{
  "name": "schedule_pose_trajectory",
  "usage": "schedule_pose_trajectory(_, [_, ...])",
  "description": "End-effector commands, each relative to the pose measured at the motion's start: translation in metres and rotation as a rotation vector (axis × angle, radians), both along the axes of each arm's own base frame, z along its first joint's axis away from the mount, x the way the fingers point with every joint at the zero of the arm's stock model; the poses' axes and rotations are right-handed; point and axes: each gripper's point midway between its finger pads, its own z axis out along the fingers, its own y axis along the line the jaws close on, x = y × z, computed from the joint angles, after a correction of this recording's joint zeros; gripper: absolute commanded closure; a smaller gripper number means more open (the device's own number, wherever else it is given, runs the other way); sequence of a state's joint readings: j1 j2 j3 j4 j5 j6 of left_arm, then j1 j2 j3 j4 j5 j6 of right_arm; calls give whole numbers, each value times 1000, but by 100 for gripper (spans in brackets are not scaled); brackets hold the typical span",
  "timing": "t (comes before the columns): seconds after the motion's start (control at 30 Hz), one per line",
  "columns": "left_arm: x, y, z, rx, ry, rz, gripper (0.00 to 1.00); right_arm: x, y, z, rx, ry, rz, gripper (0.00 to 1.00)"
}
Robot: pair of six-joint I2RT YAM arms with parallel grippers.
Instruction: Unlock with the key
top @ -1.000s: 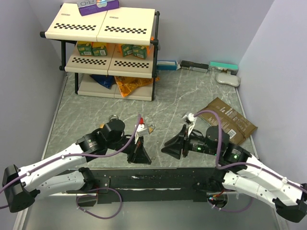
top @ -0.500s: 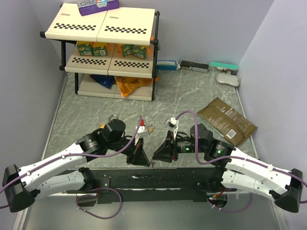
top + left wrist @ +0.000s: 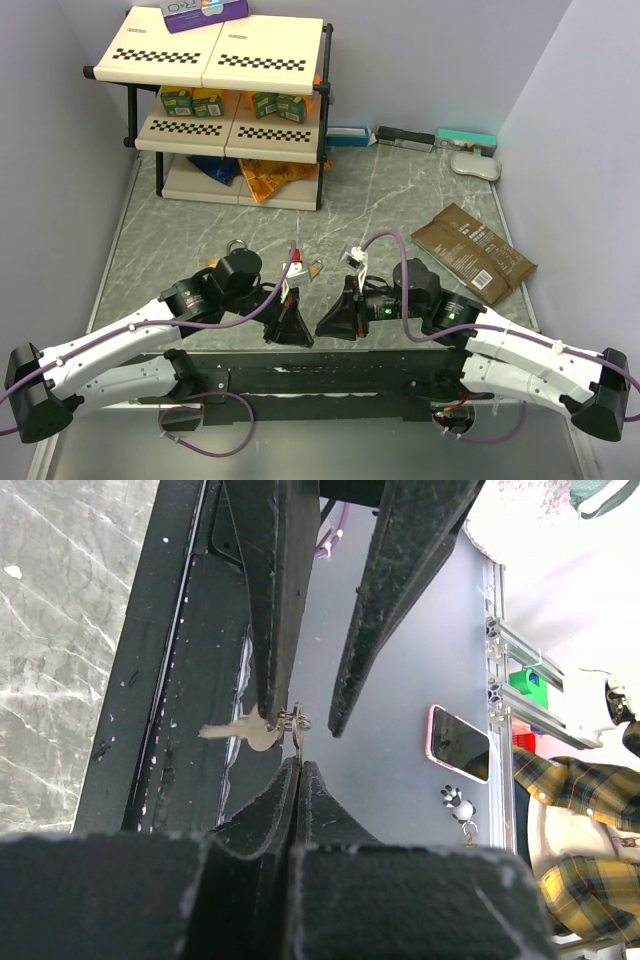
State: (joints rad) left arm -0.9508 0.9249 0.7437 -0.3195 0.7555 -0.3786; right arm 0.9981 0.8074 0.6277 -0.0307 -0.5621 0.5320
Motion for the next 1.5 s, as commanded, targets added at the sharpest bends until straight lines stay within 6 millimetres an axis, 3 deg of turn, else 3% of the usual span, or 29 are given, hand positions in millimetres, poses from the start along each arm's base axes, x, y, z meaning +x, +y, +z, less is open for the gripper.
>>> schedule_pose_trajectory(0.0, [1,-5,20,-68,-46,-17,99,-5,6,7,43,-9,34,69])
schedule_pose_trajectory(0.23, [2,-5,19,-65,-54,-11,99,-5,6,3,35,-3,32,70])
schedule_pose_trajectory(0.6, [5,-6,20,-75,-61,5,99,-2,7,0,18,-4,18,86])
schedule_pose_trajectory(0.8, [18,-9,23,-74,-71,94,98,0,7,1,23,-12,10,100])
schedule_pose_trajectory(0.87, [29,-9,23,-59,-75,166,83,3,5,-1,11,-23,-10,100])
schedule_pose_trajectory(0.93, [31,-9,24,-63,-77,183,74,12,1,-1,-7,-50,-64,100])
schedule_pose_trajectory(1.0, [32,-9,27,-79,-77,191,44,20,-4,3,-16,-84,-117,100])
schedule_pose_trajectory(1.03, [32,-8,28,-83,-73,195,22,22,-6,6,-14,-97,-133,100])
schedule_pose_trajectory(1.13, [33,-5,35,-101,-76,226,2,35,-15,9,-28,-147,-215,100])
schedule_pose_trajectory(1.27, [56,-3,52,-131,-40,399,1,55,-24,13,-65,-213,-322,100])
schedule_pose_trajectory(1.37, [81,-2,58,-100,109,591,1,68,-27,15,-90,-300,-371,100])
schedule_pose_trajectory(1.43, [88,-3,56,-68,248,672,1,68,-24,19,-94,-347,-376,100])
schedule_pose_trajectory(1.47, [93,-3,56,-68,294,701,1,78,-27,22,-108,-404,-431,100])
